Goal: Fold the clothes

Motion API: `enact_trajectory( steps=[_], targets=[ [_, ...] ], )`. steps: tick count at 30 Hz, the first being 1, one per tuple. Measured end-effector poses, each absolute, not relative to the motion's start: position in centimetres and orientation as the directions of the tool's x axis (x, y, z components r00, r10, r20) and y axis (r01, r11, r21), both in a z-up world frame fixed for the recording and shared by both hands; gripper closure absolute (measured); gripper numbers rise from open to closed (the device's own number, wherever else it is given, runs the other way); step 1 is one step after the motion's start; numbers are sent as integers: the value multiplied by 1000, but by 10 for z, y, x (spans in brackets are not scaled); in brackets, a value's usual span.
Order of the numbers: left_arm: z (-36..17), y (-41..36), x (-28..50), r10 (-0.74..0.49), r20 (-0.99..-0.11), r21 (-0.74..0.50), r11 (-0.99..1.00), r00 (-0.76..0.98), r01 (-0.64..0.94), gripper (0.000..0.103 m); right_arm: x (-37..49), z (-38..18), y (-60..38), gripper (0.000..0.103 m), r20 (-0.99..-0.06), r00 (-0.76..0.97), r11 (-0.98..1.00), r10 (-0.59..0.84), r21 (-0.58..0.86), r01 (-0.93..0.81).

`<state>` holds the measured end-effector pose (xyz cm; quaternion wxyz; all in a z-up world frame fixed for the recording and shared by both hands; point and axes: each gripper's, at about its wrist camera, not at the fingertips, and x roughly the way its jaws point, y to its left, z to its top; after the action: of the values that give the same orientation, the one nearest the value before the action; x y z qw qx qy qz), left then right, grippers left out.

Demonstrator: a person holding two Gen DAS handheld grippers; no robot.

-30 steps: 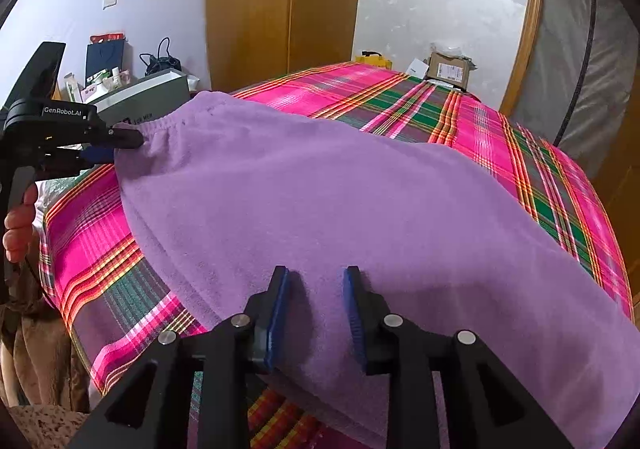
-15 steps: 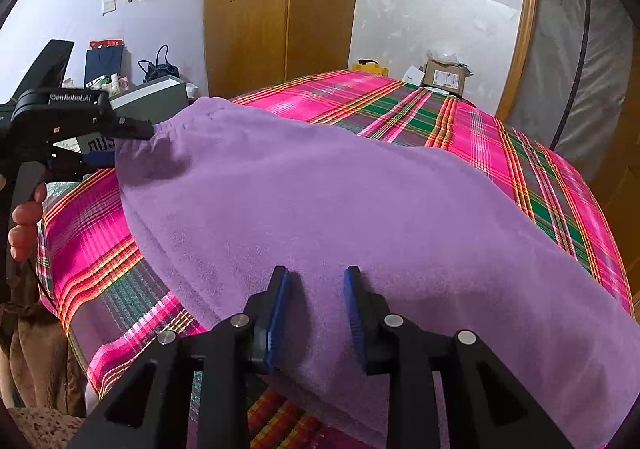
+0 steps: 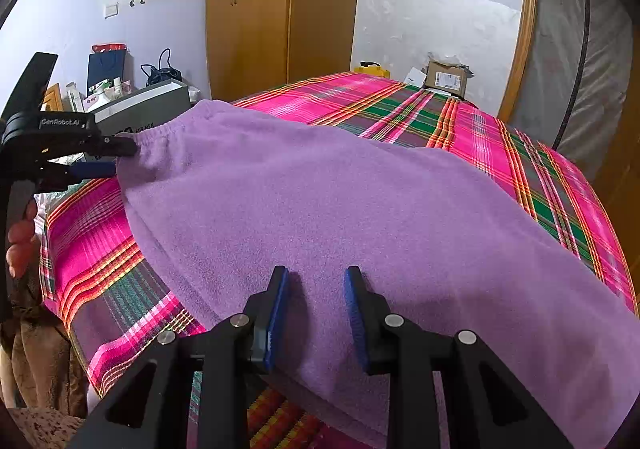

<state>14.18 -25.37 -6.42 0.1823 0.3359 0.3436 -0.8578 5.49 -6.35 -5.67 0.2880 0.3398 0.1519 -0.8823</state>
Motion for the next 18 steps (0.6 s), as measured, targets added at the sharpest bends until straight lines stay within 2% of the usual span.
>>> enact_trajectory(
  steps=[1, 2, 3, 13, 14, 17, 18],
  targets=[
    [-64, -253, 140, -77, -700, -467, -702, -710, 537, 44, 55, -57, -63, 74, -687, -604, -788, -405, -73, 612],
    [-64, -252, 138, -66, -692, -480, -702, -719, 526, 33, 55, -57, -63, 74, -687, -604, -788, -405, -74, 612],
    [-64, -252, 136, -60, -685, -490, -699, -726, 520, 29, 56, -57, -63, 74, -686, -604, -788, -405, -74, 612],
    [-64, -252, 113, -69, -666, -484, -718, -743, 500, 32, 55, -57, -62, 74, -684, -602, -788, -411, -66, 612],
    [-64, -252, 114, -71, -661, -486, -718, -747, 498, 38, 55, -57, -62, 74, -684, -602, -788, -412, -64, 612],
    [-62, -252, 115, -45, -643, -514, -715, -765, 474, 75, 55, -57, -61, 73, -683, -601, -789, -415, -59, 612],
    [-61, -251, 114, -37, -637, -520, -716, -770, 465, 76, 55, -57, -61, 73, -683, -601, -789, -415, -59, 612]
  ],
)
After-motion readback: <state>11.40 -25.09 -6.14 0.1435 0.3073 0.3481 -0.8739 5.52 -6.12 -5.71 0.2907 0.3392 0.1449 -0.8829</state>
